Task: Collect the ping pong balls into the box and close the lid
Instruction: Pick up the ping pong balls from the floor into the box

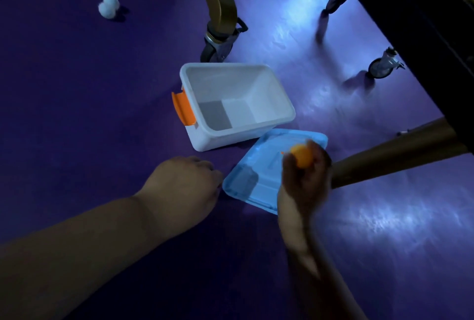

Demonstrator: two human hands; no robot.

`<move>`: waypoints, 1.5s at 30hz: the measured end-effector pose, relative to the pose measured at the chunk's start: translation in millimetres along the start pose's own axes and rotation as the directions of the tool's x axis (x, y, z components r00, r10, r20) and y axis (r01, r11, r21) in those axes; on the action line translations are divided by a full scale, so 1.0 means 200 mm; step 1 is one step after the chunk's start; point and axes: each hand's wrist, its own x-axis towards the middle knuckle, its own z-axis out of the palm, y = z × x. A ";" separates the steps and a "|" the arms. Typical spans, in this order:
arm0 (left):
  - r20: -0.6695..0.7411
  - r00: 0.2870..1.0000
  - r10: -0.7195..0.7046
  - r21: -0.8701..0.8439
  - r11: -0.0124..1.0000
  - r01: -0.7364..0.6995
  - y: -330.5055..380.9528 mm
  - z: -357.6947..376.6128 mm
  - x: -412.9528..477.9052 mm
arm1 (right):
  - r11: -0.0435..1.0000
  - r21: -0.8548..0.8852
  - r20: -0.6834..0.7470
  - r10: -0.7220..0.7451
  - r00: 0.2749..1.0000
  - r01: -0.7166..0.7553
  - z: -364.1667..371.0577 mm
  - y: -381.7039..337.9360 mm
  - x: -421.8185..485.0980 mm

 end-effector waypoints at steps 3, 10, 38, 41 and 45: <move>0.008 1.000 -0.006 0.047 0.999 0.005 -0.03 -0.06 0.00 | 0.995 0.038 0.181 0.080 0.980 -0.088 0.23 -0.13 0.15; -0.026 0.997 -0.069 0.101 0.992 0.071 -0.16 -0.17 -0.07 | 0.952 -0.194 0.364 0.295 0.883 -0.238 0.47 -0.11 0.19; 0.440 0.762 -0.475 0.557 0.810 0.183 -0.70 -0.99 -0.84 | 0.888 0.209 0.725 0.140 0.674 -0.410 0.86 -1.00 -0.52; 0.399 0.761 -0.512 0.535 0.804 0.260 -0.80 -1.04 -0.98 | 0.914 0.216 0.770 0.057 0.635 -0.344 0.91 -1.14 -0.60; 0.395 0.779 -0.487 0.475 0.834 0.280 -0.94 -1.08 -1.19 | 0.942 0.193 0.826 -0.006 0.563 -0.274 0.99 -1.33 -0.69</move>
